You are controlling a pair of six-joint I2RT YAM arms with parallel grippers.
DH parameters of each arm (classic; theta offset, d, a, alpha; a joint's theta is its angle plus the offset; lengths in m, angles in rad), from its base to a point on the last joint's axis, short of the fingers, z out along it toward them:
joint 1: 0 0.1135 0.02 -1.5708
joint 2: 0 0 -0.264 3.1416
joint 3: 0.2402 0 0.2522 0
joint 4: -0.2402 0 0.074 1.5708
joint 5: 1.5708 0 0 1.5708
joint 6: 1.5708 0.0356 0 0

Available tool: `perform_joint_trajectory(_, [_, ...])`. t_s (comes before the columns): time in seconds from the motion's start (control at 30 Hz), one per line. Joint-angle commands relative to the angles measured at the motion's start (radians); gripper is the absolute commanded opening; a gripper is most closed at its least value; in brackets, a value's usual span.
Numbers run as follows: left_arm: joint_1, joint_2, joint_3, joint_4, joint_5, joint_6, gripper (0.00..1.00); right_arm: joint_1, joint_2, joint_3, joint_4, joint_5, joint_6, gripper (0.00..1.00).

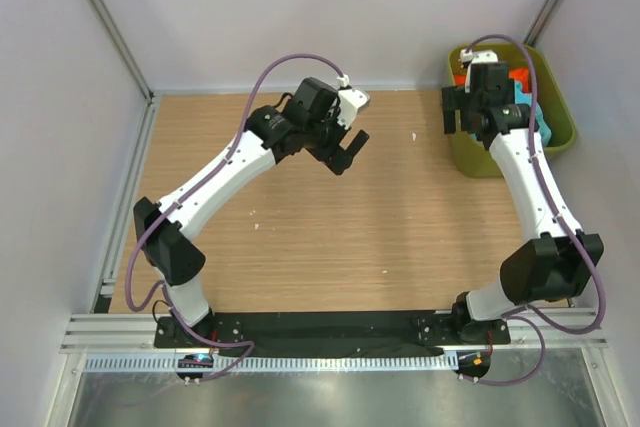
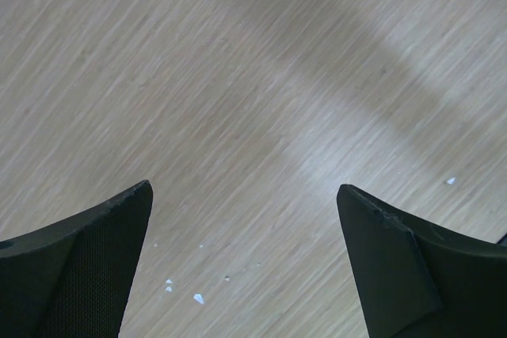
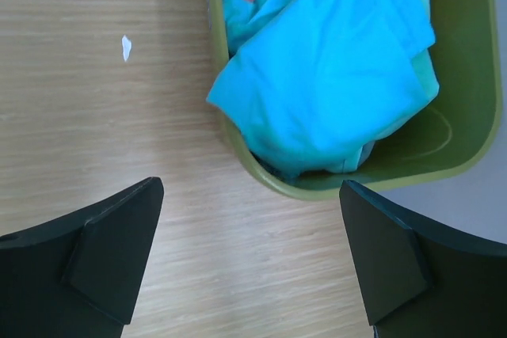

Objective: Fold and stack the t-shirts
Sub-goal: Grab the tshirt from the pile

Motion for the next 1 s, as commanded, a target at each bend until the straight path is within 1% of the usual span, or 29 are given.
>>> perform_joint_trajectory(0.0, [0.008, -0.030, 0.029, -0.004, -0.091, 0.058, 1.00, -0.007, 0.033, 0.130, 0.027, -0.022, 0.045, 1.00])
perform_joint_trajectory(0.03, [0.008, -0.042, 0.022, -0.001, -0.095, 0.066, 1.00, -0.007, 0.045, 0.154, 0.018, -0.070, 0.040, 1.00])
perform_joint_trajectory(0.13, [0.007, -0.054, -0.011, 0.002, -0.103, 0.073, 0.99, -0.006, 0.093, 0.274, -0.025, -0.146, 0.016, 1.00])
perform_joint_trajectory(0.2, [0.007, -0.054, -0.019, 0.005, -0.117, 0.075, 1.00, -0.006, 0.128, 0.309, -0.027, -0.148, -0.013, 1.00])
perform_joint_trajectory(0.33, [0.008, -0.059, -0.016, 0.019, -0.174, 0.084, 0.99, -0.006, 0.198, 0.399, -0.010, -0.057, -0.032, 1.00])
perform_joint_trajectory(0.37, [0.008, -0.061, -0.014, 0.022, -0.190, 0.087, 0.99, -0.006, 0.215, 0.413, -0.010, -0.009, -0.035, 0.99])
perform_joint_trajectory(0.4, [0.007, -0.062, -0.014, 0.026, -0.222, 0.095, 0.99, -0.007, 0.237, 0.421, -0.005, 0.013, -0.038, 0.99])
perform_joint_trajectory(0.5, [0.008, -0.070, -0.017, 0.022, -0.247, 0.161, 1.00, -0.018, 0.267, 0.426, 0.016, 0.099, -0.044, 0.98])
perform_joint_trajectory(0.57, [0.007, -0.082, -0.033, 0.023, -0.256, 0.196, 1.00, -0.045, 0.287, 0.418, 0.029, 0.133, -0.044, 0.96])
perform_joint_trajectory(0.63, [0.010, -0.090, -0.053, 0.022, -0.269, 0.211, 1.00, -0.071, 0.332, 0.427, 0.018, 0.135, -0.037, 0.94])
perform_joint_trajectory(0.67, [0.010, -0.093, -0.059, 0.020, -0.273, 0.220, 1.00, -0.108, 0.350, 0.433, 0.012, 0.132, -0.026, 0.93])
perform_joint_trajectory(0.73, [0.010, -0.094, -0.070, 0.019, -0.279, 0.221, 0.99, -0.128, 0.393, 0.452, -0.001, 0.118, -0.020, 0.93])
perform_joint_trajectory(0.97, [0.010, -0.097, -0.088, 0.025, -0.283, 0.211, 1.00, -0.144, 0.473, 0.475, 0.010, 0.116, -0.029, 0.91])
